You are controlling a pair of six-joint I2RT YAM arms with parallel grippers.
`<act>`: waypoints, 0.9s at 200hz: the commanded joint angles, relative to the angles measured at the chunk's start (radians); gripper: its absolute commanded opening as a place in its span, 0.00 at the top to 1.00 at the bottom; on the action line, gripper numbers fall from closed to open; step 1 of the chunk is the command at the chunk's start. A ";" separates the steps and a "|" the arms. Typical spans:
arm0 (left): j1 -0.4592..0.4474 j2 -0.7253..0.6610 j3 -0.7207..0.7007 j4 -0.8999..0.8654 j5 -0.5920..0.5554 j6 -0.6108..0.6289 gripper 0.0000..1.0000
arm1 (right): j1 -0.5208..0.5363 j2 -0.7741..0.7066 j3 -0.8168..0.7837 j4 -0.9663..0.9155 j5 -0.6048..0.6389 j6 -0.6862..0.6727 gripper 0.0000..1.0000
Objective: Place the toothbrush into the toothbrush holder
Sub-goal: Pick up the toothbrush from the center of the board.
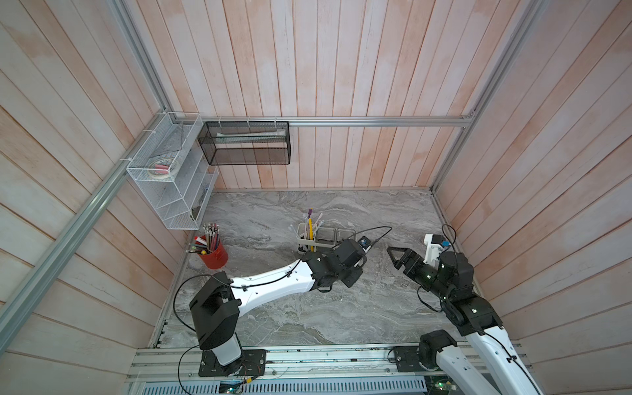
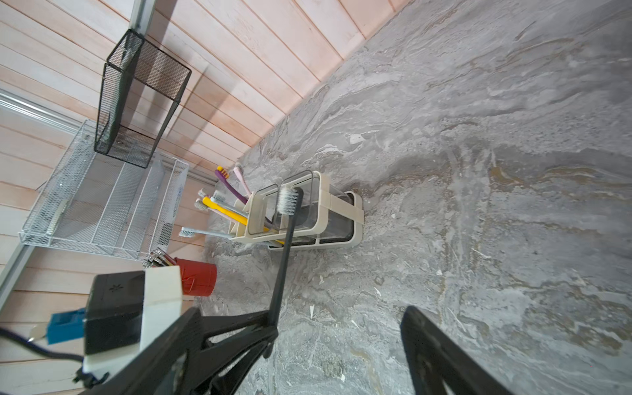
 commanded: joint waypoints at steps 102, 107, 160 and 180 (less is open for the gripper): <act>-0.082 -0.070 0.025 0.089 -0.030 -0.061 1.00 | -0.002 0.085 -0.050 0.182 -0.102 0.011 0.18; -0.082 -0.068 0.029 0.089 -0.029 -0.063 1.00 | -0.003 0.083 -0.053 0.188 -0.104 0.011 0.19; -0.086 -0.061 0.046 0.108 0.011 -0.087 1.00 | -0.003 0.073 -0.079 0.248 -0.136 0.017 0.28; -0.086 -0.060 0.043 0.114 0.020 -0.090 1.00 | -0.003 0.062 -0.080 0.259 -0.130 0.013 0.29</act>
